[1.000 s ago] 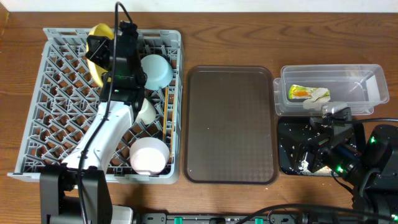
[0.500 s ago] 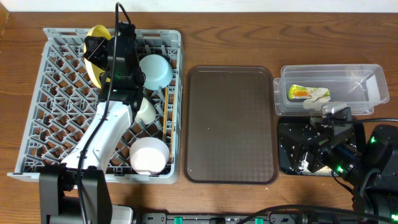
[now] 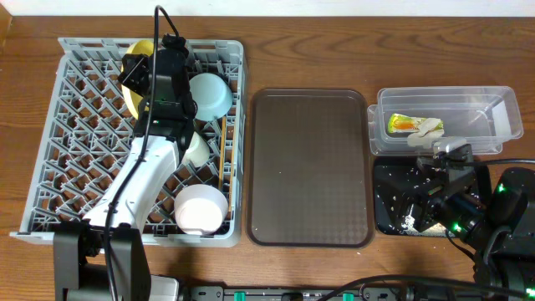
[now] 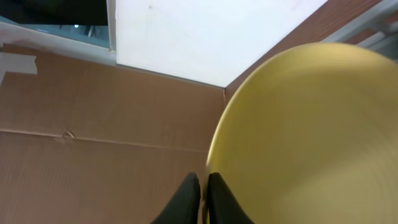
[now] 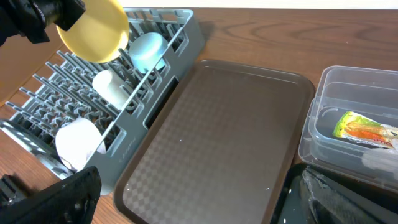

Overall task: Sort waste into correct bins and load items into the dishwasher
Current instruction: 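Lower the yellow plate upright into the rack's upper left slots, then open the left gripper and release the yellow plate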

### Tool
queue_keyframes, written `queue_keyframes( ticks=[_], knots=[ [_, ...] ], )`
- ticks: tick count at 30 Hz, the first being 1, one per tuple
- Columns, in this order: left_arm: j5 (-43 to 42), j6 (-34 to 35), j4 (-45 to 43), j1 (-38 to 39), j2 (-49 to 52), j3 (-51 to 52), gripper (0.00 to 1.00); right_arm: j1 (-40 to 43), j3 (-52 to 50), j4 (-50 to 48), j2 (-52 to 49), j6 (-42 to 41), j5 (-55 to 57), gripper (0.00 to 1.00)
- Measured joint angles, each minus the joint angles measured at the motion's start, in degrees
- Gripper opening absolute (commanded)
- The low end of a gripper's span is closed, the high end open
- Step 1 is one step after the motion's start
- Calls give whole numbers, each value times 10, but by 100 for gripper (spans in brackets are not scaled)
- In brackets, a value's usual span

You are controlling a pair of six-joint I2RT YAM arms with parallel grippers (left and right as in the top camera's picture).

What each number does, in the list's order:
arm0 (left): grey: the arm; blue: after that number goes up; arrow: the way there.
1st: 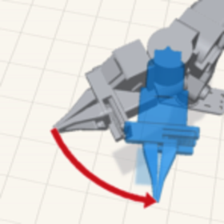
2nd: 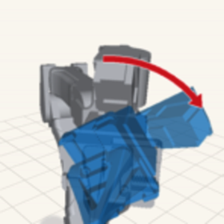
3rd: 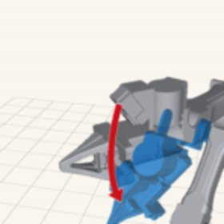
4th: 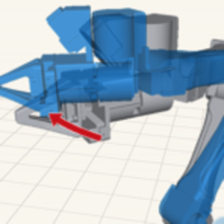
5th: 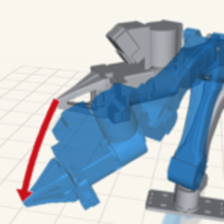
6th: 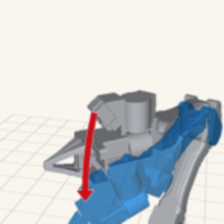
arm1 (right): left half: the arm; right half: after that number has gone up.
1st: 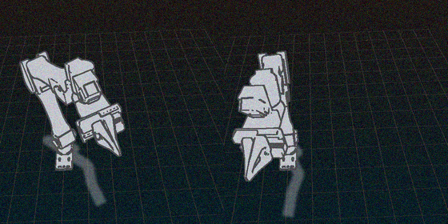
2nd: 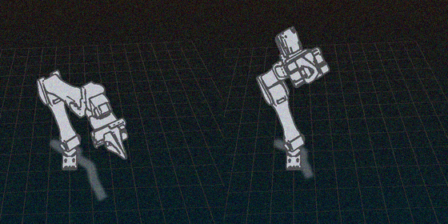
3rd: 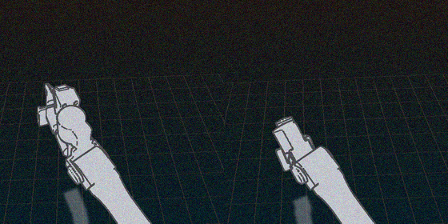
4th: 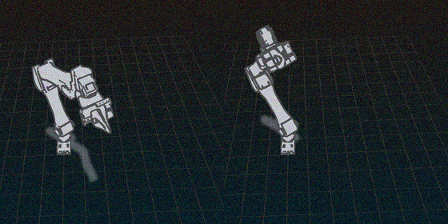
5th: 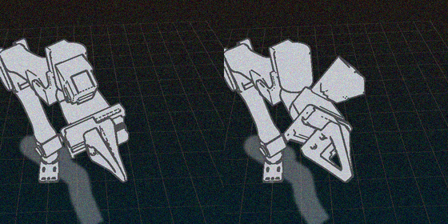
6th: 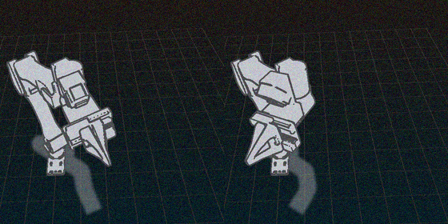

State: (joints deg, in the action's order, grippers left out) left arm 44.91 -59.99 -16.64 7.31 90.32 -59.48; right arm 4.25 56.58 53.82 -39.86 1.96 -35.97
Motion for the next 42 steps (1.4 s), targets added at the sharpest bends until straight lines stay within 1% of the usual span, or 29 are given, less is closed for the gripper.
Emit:
queue_keyframes(
  ticks=[2, 4, 5, 8, 9, 11, 14, 17, 20, 23, 28, 31, 35, 38, 42],
  knots=[
    [-2, 3, 0, 0, 0, 0, 17, 0, 0, 0, 0, 0, 0, 99],
    [-5, 5, 1, 0, 0, 0, 17, 0, 0, 0, 0, 0, 0, 99],
    [-8, 13, 1, 0, 0, 0, 21, 0, 0, 0, 0, 0, 0, 99],
    [-10, 32, 8, 0, 0, 0, 22, 0, 0, 0, 0, 0, 0, 99],
    [-11, 42, 14, 0, 0, 0, 24, 0, 0, 0, 0, 0, 0, 99],
    [-11, 53, 25, 0, 0, 0, 31, 0, 0, 0, 0, 0, 0, 99],
    [-12, 64, 32, 0, 0, 0, 33, 0, 0, 0, 0, 0, 0, 99],
    [-12, 71, 34, 0, 0, 0, 47, 0, 0, 0, 0, 0, 0, 99],
    [-12, 78, 46, 0, 0, 0, 49, 0, 0, 0, 0, 0, 0, 99],
    [-12, 96, 65, 0, 0, 0, 54, 0, 0, 0, 0, 0, 0, 99],
    [-12, 163, 84, 2, 0, 0, 64, 0, 0, 0, 0, 0, 0, 99],
    [-12, 192, 93, 9, 0, 0, 65, 0, 0, 0, 0, 0, 0, 99],
    [-12, 235, 103, 37, -4, 0, 66, 0, 0, 0, 0, 0, 0, 99],
    [-13, 279, 112, 64, -13, 0, 72, 0, 0, 0, 0, 0, 0, 99],
    [-26, 348, 149, 102, -36, 0, 76, 0, 0, 0, 0, 0, 0, 99]
  ],
)
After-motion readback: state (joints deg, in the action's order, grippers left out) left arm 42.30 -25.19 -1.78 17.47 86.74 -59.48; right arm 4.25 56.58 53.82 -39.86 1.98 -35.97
